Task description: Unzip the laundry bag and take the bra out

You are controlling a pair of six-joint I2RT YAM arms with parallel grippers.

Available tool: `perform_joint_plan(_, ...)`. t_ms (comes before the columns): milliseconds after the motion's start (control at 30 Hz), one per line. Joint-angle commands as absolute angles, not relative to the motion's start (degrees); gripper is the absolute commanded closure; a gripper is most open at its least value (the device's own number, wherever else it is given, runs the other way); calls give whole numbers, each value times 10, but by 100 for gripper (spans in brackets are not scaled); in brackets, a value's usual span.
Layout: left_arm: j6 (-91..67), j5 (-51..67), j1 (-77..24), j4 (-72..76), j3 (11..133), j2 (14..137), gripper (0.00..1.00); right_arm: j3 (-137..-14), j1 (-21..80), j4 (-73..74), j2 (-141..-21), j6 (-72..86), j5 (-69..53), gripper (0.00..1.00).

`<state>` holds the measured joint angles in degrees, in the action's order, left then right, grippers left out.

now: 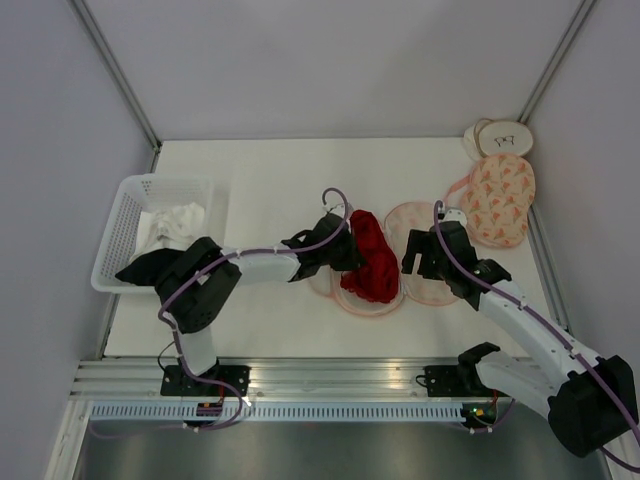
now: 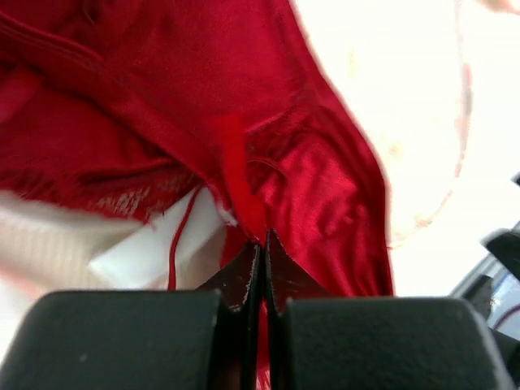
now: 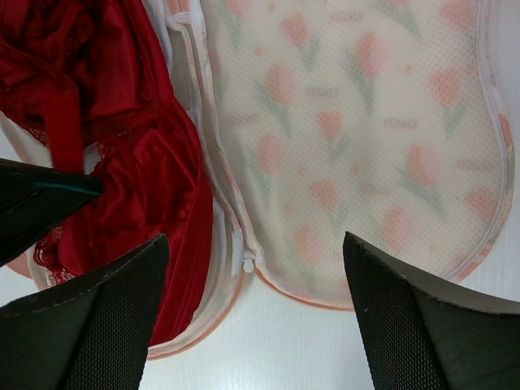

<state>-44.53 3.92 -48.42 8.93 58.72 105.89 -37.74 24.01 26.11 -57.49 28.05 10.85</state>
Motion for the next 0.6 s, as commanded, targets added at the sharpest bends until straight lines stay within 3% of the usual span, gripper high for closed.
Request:
perform_joint_plan(0,-398,4,-476,77,598,937,98,-375,243,250,-556,279,113,8)
perform_joint_plan(200,-333,-54,-443,-16,642,828,98,-376,242,250,-554,278,110,9)
perform_joint_plan(567,-257,-68,-279,-135,749,707,98,-396,242,246,-569,271,80,9)
